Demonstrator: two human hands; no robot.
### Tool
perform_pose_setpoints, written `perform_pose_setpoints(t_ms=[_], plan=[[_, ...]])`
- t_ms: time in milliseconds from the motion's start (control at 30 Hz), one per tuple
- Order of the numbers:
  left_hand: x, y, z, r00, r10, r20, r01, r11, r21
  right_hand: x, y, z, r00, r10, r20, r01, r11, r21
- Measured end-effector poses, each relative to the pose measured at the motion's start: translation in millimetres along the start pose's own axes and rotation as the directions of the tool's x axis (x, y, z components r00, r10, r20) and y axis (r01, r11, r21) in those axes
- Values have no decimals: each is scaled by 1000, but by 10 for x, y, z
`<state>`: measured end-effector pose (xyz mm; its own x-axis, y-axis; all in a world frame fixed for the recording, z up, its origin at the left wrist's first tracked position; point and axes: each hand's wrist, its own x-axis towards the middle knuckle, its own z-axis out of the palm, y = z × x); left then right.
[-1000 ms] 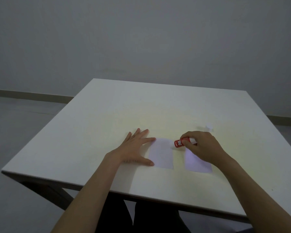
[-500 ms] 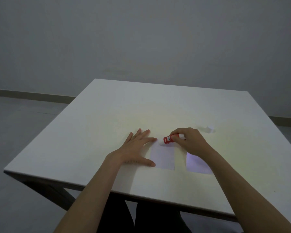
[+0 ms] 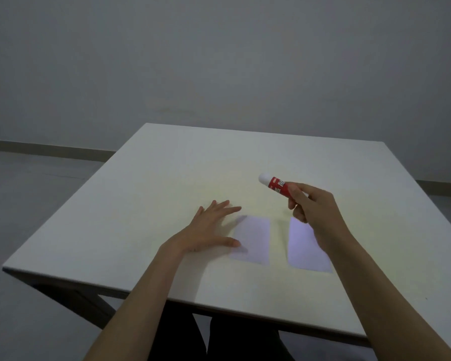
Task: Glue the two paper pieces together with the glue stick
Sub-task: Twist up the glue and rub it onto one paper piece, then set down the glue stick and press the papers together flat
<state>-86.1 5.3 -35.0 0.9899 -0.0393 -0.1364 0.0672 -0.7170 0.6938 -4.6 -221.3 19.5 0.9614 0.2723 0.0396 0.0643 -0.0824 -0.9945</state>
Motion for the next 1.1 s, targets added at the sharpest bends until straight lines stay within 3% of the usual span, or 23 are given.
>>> perform_pose_setpoints(t_ms=[100, 167, 267, 367, 467, 600, 700, 867, 1100], plan=[[-33, 252, 34, 973, 9, -233, -93, 932, -349, -110, -5, 200, 967, 207, 148, -250, 877, 410], [-35, 471, 90, 940, -15, -341, -178, 831, -527, -212, 46, 372, 939, 242, 246, -334, 816, 472], [-21, 692, 132, 900, -98, -424, -202, 768, -608, -327, 99, 557, 937, 168, 306, -297, 846, 443], [7, 684, 113, 860, -176, -479, -179, 775, -607, -364, 109, 588, 950, 130, 285, -215, 932, 292], [54, 634, -1, 819, -241, -520, -144, 792, -594, -376, 154, 506, 988, 69, 135, -60, 995, -74], [238, 516, -225, 748, -275, -604, -48, 885, -462, -340, 251, 194, 964, -249, -93, 187, 884, -428], [378, 431, -326, 746, -249, -617, 34, 940, -338, -268, 339, -97, 943, -282, -177, 119, 781, -613], [511, 312, -318, 758, -284, -588, 123, 946, -298, -226, 480, -401, 970, -127, -206, -50, 728, -684], [500, 194, -229, 761, -299, -576, 130, 940, -317, -296, 545, -253, 966, -182, -185, -30, 631, -775]])
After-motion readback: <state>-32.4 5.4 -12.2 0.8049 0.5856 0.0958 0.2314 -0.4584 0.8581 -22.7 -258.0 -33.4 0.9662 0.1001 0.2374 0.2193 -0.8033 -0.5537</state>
